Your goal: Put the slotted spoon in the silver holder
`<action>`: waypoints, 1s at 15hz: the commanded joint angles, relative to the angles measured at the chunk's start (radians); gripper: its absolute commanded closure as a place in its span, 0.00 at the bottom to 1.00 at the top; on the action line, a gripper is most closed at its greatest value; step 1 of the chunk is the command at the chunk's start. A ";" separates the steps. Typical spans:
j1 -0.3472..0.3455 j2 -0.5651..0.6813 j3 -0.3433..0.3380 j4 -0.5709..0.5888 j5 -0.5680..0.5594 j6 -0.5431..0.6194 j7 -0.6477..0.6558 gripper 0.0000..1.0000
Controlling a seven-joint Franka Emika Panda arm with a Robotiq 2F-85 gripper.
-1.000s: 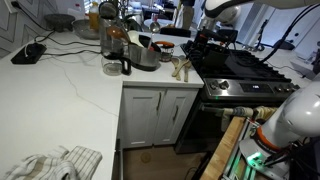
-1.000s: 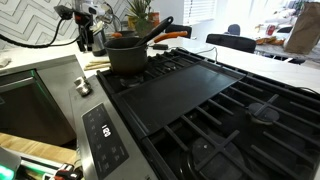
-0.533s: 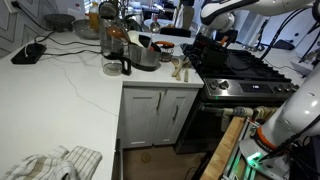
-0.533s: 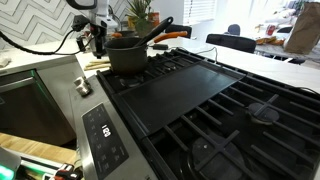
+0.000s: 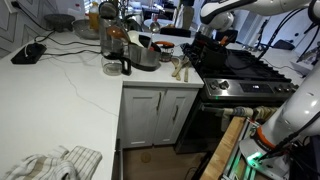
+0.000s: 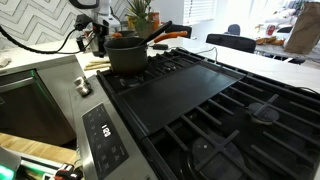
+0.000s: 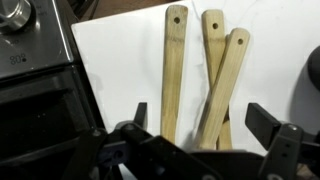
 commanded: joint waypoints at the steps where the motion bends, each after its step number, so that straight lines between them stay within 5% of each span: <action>1: -0.021 0.063 -0.012 0.054 0.023 0.000 0.012 0.00; 11: -0.019 0.147 -0.008 0.129 0.042 0.023 0.090 0.00; 12: -0.017 0.154 -0.008 0.136 0.038 0.029 0.099 0.03; 14: -0.014 0.166 -0.005 0.145 0.039 0.042 0.110 0.28; 15: -0.012 0.172 -0.004 0.149 0.035 0.046 0.115 0.29</action>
